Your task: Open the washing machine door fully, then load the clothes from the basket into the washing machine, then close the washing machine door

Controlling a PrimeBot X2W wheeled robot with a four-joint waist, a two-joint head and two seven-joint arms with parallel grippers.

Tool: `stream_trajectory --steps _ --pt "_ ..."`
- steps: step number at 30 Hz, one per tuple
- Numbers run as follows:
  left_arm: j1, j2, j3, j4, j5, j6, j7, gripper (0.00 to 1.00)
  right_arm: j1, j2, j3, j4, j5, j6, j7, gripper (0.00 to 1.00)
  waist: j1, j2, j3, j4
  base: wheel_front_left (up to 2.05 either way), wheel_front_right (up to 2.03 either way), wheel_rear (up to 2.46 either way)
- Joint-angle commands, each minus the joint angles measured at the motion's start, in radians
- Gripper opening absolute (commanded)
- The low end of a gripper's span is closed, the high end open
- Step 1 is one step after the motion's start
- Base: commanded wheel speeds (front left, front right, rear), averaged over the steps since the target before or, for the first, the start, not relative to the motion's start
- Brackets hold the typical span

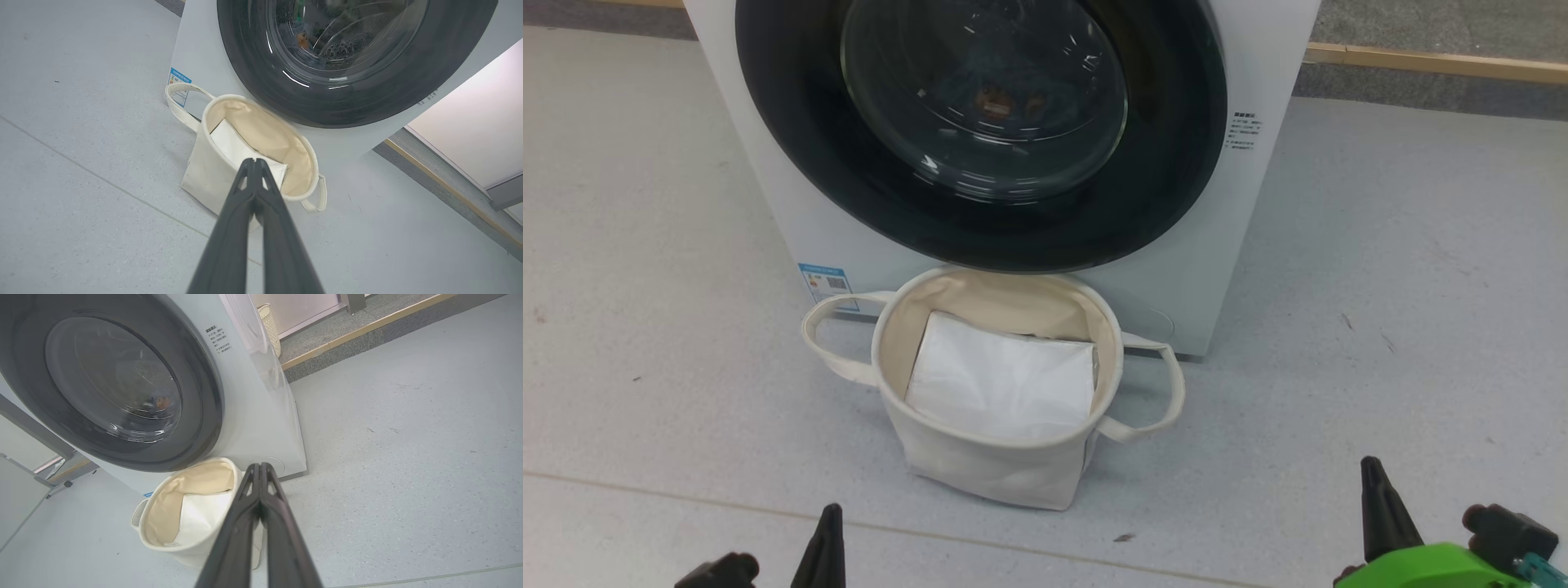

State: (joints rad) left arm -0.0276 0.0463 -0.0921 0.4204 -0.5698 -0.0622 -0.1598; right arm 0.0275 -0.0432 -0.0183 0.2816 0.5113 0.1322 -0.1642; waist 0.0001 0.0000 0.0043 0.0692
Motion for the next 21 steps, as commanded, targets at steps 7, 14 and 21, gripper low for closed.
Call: stream_trajectory --steps 7,14,21 --pt "-0.049 0.002 0.031 -0.048 -0.086 -0.009 0.022 0.00 -0.048 -0.006 -0.007 -0.033 0.092 0.000 0.021 0.00 -0.0001 0.0000 0.000 -0.005 0.00 0.00 0.00" --pt "-0.051 0.002 0.045 -0.058 -0.164 -0.014 0.042 0.00 -0.055 -0.007 -0.014 -0.033 0.175 -0.001 0.042 0.00 -0.0001 0.0000 0.000 -0.010 0.00 0.00 0.00" --pt "-0.054 0.002 0.060 -0.068 -0.242 -0.019 0.063 0.00 -0.062 -0.007 -0.020 -0.033 0.258 -0.001 0.062 0.00 -0.0001 0.0000 0.000 -0.015 0.00 0.00 0.00"
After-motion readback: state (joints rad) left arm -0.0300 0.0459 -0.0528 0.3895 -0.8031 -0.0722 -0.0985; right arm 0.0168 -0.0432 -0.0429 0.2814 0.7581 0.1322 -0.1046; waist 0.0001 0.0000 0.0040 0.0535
